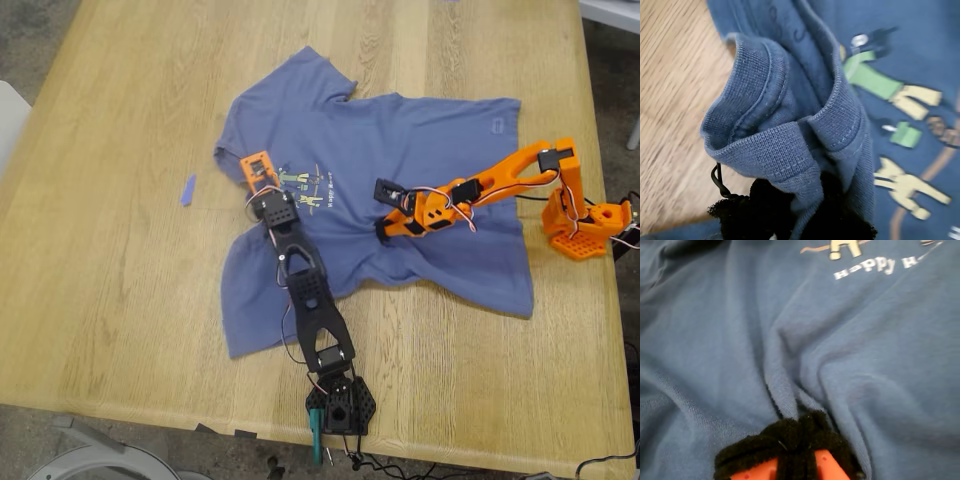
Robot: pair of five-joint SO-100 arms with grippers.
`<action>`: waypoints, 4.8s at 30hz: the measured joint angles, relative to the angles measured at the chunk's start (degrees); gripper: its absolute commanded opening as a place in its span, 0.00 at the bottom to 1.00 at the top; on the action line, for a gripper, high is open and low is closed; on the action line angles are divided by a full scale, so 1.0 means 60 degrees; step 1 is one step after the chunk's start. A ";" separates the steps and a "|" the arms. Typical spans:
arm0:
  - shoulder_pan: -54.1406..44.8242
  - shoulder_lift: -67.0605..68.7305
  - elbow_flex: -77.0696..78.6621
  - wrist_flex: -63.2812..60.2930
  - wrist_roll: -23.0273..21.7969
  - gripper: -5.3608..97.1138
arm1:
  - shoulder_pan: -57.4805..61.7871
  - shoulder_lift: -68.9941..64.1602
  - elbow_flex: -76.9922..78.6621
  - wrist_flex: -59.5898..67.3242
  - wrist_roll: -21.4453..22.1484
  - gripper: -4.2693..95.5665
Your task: Fold a T-shirt
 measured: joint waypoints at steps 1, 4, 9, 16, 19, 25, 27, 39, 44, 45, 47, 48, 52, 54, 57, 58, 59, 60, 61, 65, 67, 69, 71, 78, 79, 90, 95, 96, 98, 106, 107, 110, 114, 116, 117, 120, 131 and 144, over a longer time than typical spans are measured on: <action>0.0103 0.0132 0.0000 0.0059 0.0000 0.05 | 0.0073 0.0000 -0.0015 -0.0088 0.0000 0.04; 0.0439 0.0498 0.0000 0.0176 0.0000 0.05 | 0.0249 0.0029 -0.0161 -0.0293 0.0000 0.04; 0.0908 0.0835 0.0000 0.0352 0.0000 0.05 | 0.0557 0.0146 -0.0542 -0.0439 0.0000 0.04; 0.1377 0.1304 0.0000 0.0498 0.0000 0.05 | 0.1055 0.0454 -0.1040 -0.0483 0.0000 0.04; 0.1509 0.1465 0.0000 0.0513 0.0000 0.05 | 0.1201 0.0776 -0.0996 -0.0498 0.0000 0.04; 0.1714 0.1919 0.0000 0.0615 0.0000 0.06 | 0.1641 0.1494 -0.0264 -0.0776 0.0000 0.04; 0.1860 0.2021 0.0000 0.0615 0.0000 0.06 | 0.1816 0.1670 -0.0088 -0.0864 0.0000 0.04; 0.3911 0.2051 -0.0615 0.0645 0.0015 0.06 | 0.2988 0.2124 0.0498 -0.1304 0.0000 0.04; 0.4849 0.2051 -0.0981 0.0688 0.0015 0.06 | 0.3223 0.2183 0.0967 -0.1714 0.0000 0.04; 0.5024 0.2051 -0.1055 0.0688 0.0015 0.06 | 0.3296 0.2183 0.1040 -0.1787 0.0000 0.04; 0.5361 0.2051 -0.1143 0.0747 0.0015 0.06 | 0.3472 0.2183 0.1187 -0.1904 0.0000 0.04; 0.5537 0.2051 -0.1187 0.0747 0.0015 0.06 | 0.3560 0.2183 0.1260 -0.1963 0.0000 0.04; 0.6138 0.2051 -0.1201 0.0747 0.0015 0.06 | 0.3984 0.2300 0.1553 -0.2109 0.0029 0.04; 0.6445 0.2051 -0.1201 0.0747 0.0015 0.06 | 0.4233 0.2432 0.1758 -0.2227 0.0044 0.04; 0.6899 0.2051 -0.1201 0.0732 0.0015 0.06 | 0.4585 0.2520 0.1992 -0.2432 0.0117 0.04; 0.7061 0.2051 -0.1201 0.0732 0.0015 0.06 | 0.4673 0.2520 0.2036 -0.2490 0.0117 0.04; 0.7222 0.2051 -0.1201 0.0718 0.0015 0.06 | 0.4790 0.2520 0.2080 -0.2578 0.0117 0.04; 0.7383 0.2051 -0.1201 0.0674 0.0015 0.06 | 0.4893 0.2520 0.2139 -0.2637 0.0117 0.04; 0.7559 0.2036 -0.1201 0.0601 0.0015 0.06 | 0.4980 0.2520 0.2183 -0.2725 0.0117 0.04; 0.8159 0.1289 -0.2139 0.0454 0.0015 0.06 | 0.5332 0.2520 0.2461 -0.3047 0.0117 0.04; 0.8423 0.0469 -0.3018 0.0454 0.0015 0.06 | 0.5493 0.2520 0.2607 -0.3208 0.0161 0.04; 0.8643 -0.0586 -0.4189 0.0718 0.0015 0.06 | 0.5669 0.2520 0.2739 -0.3325 0.0161 0.04; 0.8877 -0.1787 -0.5728 0.1172 0.0015 0.06 | 0.5815 0.2520 0.2783 -0.3413 0.0176 0.04; 0.9360 -0.3999 -0.8745 0.1948 -0.0190 0.06 | 0.6313 0.2520 0.2886 -0.3486 0.0176 0.04; 0.9360 -0.4058 -0.8848 0.1948 -0.0190 0.06 | 0.6401 0.2520 0.2959 -0.3530 0.0176 0.04; 0.9683 -0.5610 -0.9053 0.0806 -0.0234 0.06 | 0.7075 0.2520 0.3340 -0.3926 0.0176 0.04; 0.9697 -0.6475 -0.9053 0.0205 -0.0234 0.06 | 0.7075 0.2520 0.3647 -0.4175 0.0176 0.04; 0.9697 -0.6606 -0.9082 0.0117 -0.0234 0.06 | 0.7075 0.2520 0.3691 -0.4204 0.0176 0.04; 0.9697 -0.6812 -0.9155 -0.0015 -0.0234 0.06 | 0.7075 0.2520 0.3779 -0.4263 0.0176 0.04; 0.9888 -0.7046 -0.9346 -0.0132 -0.0322 0.34 | 0.7075 0.2563 0.3794 -0.4292 0.0176 0.04; 0.9976 -0.7046 -0.9360 -0.0132 -0.0366 0.39 | 0.7075 0.2563 0.3794 -0.4292 0.0176 0.04; 1.0181 -0.7061 -0.9375 -0.0132 -0.0322 0.53 | 0.7075 0.2563 0.3794 -0.4248 0.0176 0.04; 1.0342 -0.7075 -0.9375 0.0015 0.0073 0.67 | 0.7017 0.2783 0.3926 -0.4160 0.0176 0.04; 1.0342 -0.7075 -0.9375 0.0264 0.0249 0.69 | 0.6973 0.3003 0.4028 -0.4116 0.0176 0.04; 1.0342 -0.7075 -0.9375 0.0381 0.0337 0.70 | 0.6973 0.3091 0.4087 -0.4102 0.0176 0.04; 1.0342 -0.7075 -0.9375 0.0557 0.0688 0.70 | 0.6899 0.3223 0.4160 -0.4058 0.0176 0.04; 1.0195 -0.7559 -0.9507 0.0469 0.2710 0.75 | 0.6533 0.3647 0.4277 -0.3765 0.0176 0.04; 0.9683 -0.8467 -0.9536 0.0381 0.4468 0.53 | 0.6475 0.4336 0.4863 -0.3691 0.0176 0.04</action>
